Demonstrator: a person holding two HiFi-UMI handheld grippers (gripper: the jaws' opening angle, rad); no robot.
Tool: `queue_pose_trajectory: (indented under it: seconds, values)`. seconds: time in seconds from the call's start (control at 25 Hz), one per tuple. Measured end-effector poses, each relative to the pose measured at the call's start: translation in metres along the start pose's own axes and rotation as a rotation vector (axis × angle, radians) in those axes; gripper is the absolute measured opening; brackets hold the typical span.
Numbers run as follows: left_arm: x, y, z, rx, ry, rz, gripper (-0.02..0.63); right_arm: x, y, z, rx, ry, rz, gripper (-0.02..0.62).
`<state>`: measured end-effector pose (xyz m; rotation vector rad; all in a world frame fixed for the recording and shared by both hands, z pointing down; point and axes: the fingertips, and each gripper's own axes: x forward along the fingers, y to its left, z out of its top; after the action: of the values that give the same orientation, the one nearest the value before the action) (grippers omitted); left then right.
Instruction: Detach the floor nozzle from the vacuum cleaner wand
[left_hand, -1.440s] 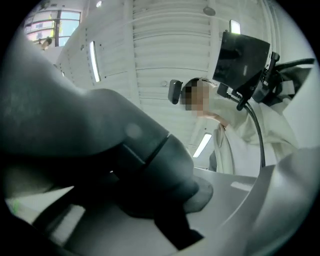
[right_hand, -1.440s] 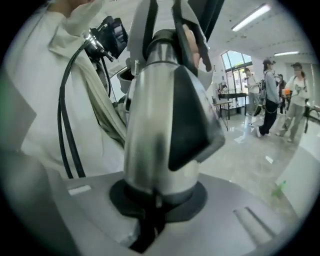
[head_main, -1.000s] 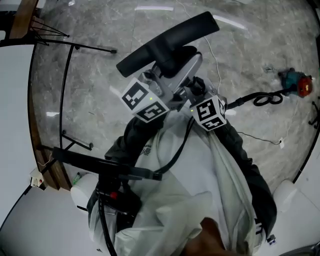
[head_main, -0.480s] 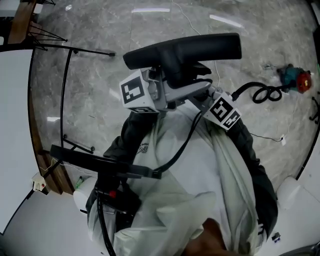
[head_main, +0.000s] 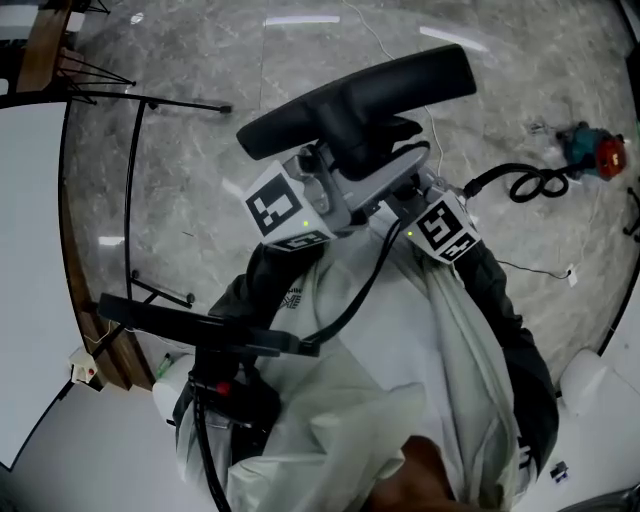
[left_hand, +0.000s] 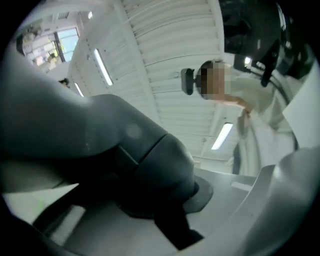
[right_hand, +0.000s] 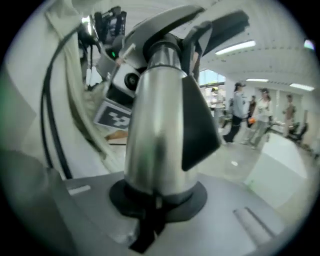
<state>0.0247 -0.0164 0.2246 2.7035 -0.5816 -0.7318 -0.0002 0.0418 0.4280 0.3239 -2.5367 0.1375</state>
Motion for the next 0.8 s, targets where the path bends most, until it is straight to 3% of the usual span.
queue_pose_trajectory:
  seconds: [0.12, 0.2, 0.28, 0.36, 0.52, 0.6, 0.64, 0.72, 0.8]
  values:
    - [-0.005, -0.042, 0.002, -0.015, -0.011, -0.322, 0.074, -0.018, 0.035, 0.005, -0.010, -0.018, 0.324, 0.040]
    - [-0.007, -0.051, 0.004, -0.027, -0.024, -0.402, 0.074, -0.024, 0.043, 0.006, -0.004, -0.010, 0.406, 0.040]
    - [-0.004, -0.037, 0.006, -0.043, -0.044, -0.341, 0.075, -0.018, 0.036, 0.005, 0.021, -0.004, 0.361, 0.038]
    - [-0.001, -0.016, 0.008, -0.043, -0.057, -0.214, 0.075, -0.006, 0.019, 0.005, 0.044, -0.003, 0.208, 0.038]
    - [-0.010, 0.037, 0.012, 0.001, -0.028, 0.191, 0.077, 0.019, -0.029, 0.008, 0.036, 0.014, -0.225, 0.038]
    - [-0.019, 0.055, 0.017, 0.012, -0.036, 0.341, 0.077, 0.023, -0.043, 0.011, 0.004, 0.041, -0.348, 0.038]
    - [-0.021, 0.057, 0.019, 0.017, -0.043, 0.357, 0.077, 0.023, -0.046, 0.011, -0.011, 0.054, -0.372, 0.038]
    - [-0.018, 0.047, 0.021, 0.026, -0.051, 0.275, 0.077, 0.020, -0.041, 0.011, -0.029, 0.053, -0.312, 0.038]
    - [-0.013, 0.020, 0.019, 0.027, -0.052, 0.068, 0.075, 0.014, -0.017, 0.010, -0.030, 0.022, -0.090, 0.040]
